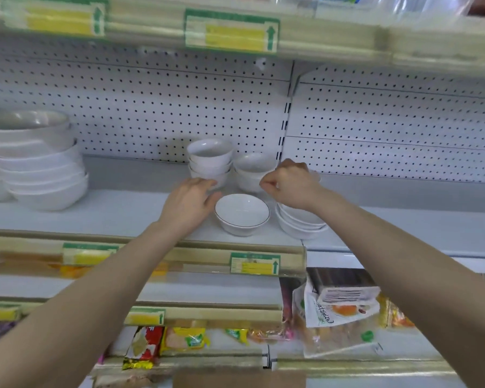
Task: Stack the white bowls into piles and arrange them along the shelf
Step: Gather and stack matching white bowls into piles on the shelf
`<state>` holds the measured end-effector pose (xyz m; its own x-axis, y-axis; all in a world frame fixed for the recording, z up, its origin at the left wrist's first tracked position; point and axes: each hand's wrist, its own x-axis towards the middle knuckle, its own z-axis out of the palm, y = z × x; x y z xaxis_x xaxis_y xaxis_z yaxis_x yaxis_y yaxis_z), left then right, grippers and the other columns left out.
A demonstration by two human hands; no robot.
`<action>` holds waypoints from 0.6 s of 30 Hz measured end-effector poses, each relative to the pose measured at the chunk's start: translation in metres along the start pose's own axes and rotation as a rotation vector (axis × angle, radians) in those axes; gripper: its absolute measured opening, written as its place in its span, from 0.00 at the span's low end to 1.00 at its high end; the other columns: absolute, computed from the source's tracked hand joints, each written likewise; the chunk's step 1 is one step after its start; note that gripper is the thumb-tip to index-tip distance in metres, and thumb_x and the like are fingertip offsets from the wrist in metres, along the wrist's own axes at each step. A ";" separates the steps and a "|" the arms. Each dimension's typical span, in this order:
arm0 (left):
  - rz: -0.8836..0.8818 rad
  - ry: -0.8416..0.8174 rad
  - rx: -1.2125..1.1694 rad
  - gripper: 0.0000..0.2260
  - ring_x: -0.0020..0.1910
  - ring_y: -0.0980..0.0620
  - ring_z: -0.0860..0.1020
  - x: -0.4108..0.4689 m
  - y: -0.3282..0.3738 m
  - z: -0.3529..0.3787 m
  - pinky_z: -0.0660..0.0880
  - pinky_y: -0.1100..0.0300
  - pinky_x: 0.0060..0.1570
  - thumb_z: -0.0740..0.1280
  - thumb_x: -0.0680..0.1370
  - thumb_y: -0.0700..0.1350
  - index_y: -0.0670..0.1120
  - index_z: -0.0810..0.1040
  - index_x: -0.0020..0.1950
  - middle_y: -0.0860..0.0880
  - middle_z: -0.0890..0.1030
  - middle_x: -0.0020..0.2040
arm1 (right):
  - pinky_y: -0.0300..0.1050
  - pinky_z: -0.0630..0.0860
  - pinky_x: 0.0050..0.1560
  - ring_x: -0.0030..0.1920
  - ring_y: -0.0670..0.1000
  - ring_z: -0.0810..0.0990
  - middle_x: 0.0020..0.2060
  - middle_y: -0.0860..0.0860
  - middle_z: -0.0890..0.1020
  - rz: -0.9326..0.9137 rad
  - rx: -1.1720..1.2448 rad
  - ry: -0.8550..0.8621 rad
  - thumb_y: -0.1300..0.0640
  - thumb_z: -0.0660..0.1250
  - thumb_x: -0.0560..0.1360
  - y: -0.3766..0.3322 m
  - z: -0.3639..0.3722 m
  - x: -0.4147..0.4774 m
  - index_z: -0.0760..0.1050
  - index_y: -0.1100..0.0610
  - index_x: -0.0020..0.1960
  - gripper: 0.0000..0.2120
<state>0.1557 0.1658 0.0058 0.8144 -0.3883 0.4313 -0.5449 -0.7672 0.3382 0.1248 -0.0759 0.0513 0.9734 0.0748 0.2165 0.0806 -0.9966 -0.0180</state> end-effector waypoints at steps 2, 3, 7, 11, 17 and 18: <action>-0.017 -0.021 -0.004 0.15 0.58 0.40 0.77 -0.004 -0.008 -0.002 0.73 0.51 0.51 0.64 0.80 0.49 0.44 0.78 0.64 0.44 0.81 0.59 | 0.51 0.67 0.55 0.54 0.57 0.69 0.37 0.53 0.78 0.018 0.004 -0.050 0.54 0.57 0.76 -0.012 0.001 0.004 0.68 0.51 0.31 0.14; -0.015 -0.048 -0.002 0.14 0.56 0.40 0.77 -0.007 -0.011 -0.002 0.72 0.52 0.49 0.64 0.80 0.48 0.44 0.78 0.62 0.45 0.82 0.57 | 0.51 0.67 0.53 0.54 0.57 0.69 0.39 0.53 0.78 0.033 0.001 -0.090 0.54 0.57 0.76 -0.015 0.004 0.008 0.70 0.50 0.32 0.15; 0.032 -0.171 0.021 0.12 0.55 0.42 0.78 -0.018 -0.019 0.006 0.73 0.53 0.49 0.64 0.79 0.47 0.46 0.79 0.60 0.47 0.82 0.56 | 0.48 0.64 0.48 0.49 0.57 0.73 0.37 0.51 0.79 0.072 0.030 -0.230 0.52 0.59 0.76 -0.022 0.011 0.014 0.76 0.55 0.37 0.13; 0.090 -0.280 -0.024 0.10 0.53 0.44 0.76 -0.022 -0.022 0.010 0.72 0.54 0.49 0.66 0.78 0.51 0.45 0.78 0.51 0.47 0.80 0.51 | 0.47 0.67 0.42 0.39 0.55 0.70 0.29 0.51 0.72 0.099 0.091 -0.243 0.59 0.60 0.75 -0.026 0.014 0.015 0.67 0.54 0.30 0.15; 0.070 -0.309 -0.107 0.30 0.49 0.50 0.77 -0.020 -0.021 0.013 0.74 0.53 0.51 0.60 0.67 0.72 0.48 0.80 0.51 0.52 0.81 0.49 | 0.42 0.54 0.31 0.33 0.51 0.60 0.28 0.52 0.64 0.143 0.169 -0.260 0.62 0.60 0.73 -0.029 0.008 0.014 0.59 0.54 0.29 0.17; 0.064 -0.309 -0.133 0.31 0.50 0.50 0.77 -0.019 -0.021 0.013 0.74 0.53 0.52 0.59 0.67 0.73 0.49 0.80 0.52 0.52 0.81 0.50 | 0.44 0.55 0.32 0.32 0.51 0.58 0.27 0.51 0.62 0.155 0.186 -0.240 0.62 0.60 0.73 -0.029 0.006 0.013 0.57 0.53 0.29 0.18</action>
<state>0.1539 0.1829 -0.0203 0.7883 -0.5859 0.1880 -0.6018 -0.6706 0.4338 0.1360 -0.0457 0.0492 0.9981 -0.0489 -0.0382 -0.0560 -0.9750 -0.2150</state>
